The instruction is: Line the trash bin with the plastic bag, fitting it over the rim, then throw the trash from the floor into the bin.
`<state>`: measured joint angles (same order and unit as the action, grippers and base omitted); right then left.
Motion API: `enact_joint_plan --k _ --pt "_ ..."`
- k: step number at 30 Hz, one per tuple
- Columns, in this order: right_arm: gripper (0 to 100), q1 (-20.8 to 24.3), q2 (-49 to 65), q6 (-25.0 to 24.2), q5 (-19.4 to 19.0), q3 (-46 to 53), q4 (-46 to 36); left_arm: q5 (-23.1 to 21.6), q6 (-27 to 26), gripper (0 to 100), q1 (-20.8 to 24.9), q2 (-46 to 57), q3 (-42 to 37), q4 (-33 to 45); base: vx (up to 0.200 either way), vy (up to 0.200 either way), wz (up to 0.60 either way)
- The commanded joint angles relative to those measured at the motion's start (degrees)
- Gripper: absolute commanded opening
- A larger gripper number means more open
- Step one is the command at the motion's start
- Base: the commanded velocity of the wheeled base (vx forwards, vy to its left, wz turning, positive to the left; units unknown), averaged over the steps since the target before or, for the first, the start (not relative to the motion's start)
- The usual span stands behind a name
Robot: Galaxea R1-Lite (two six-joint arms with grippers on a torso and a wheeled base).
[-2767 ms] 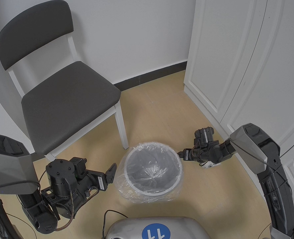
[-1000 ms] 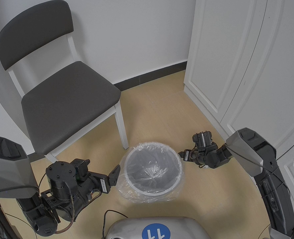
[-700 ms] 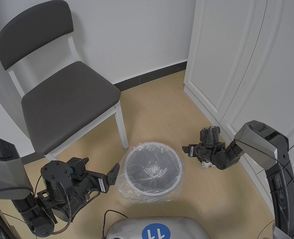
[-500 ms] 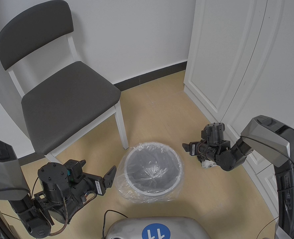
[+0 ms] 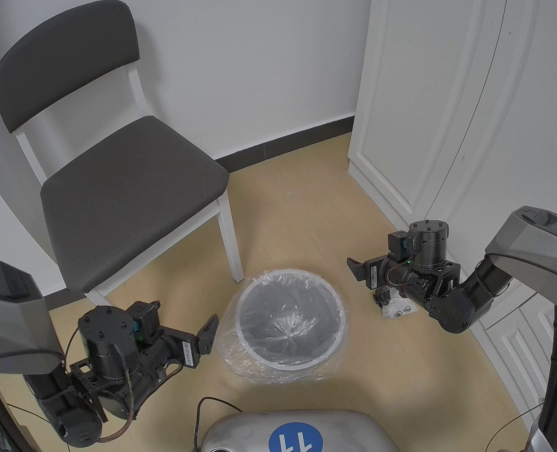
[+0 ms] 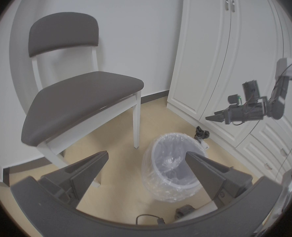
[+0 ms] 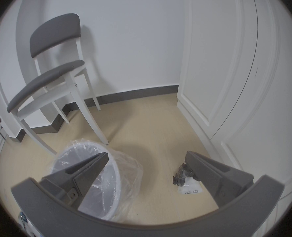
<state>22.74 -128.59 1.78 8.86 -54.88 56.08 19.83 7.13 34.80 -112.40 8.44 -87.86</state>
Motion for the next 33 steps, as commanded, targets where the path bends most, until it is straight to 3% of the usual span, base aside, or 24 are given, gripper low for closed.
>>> enact_joint_plan --k 1,10,18,33 --pt "100 -0.32 6.42 1.30 -0.07 4.08 1.76 1.87 -4.85 100 0.09 -9.86 8.97 -0.03 0.000 0.000 0.00" --pt "100 -0.24 8.00 2.09 -0.16 5.84 1.76 1.44 -16.71 100 -2.72 -22.43 22.15 4.10 0.000 0.000 0.00" --pt "100 -2.26 7.65 2.09 -1.04 5.22 1.76 1.44 -16.89 100 -5.10 -25.94 29.36 11.57 0.000 0.000 0.00" --pt "100 -4.01 7.03 2.09 -2.62 4.61 1.58 0.20 -17.06 100 -9.05 -28.23 30.32 16.49 0.000 0.000 0.00"
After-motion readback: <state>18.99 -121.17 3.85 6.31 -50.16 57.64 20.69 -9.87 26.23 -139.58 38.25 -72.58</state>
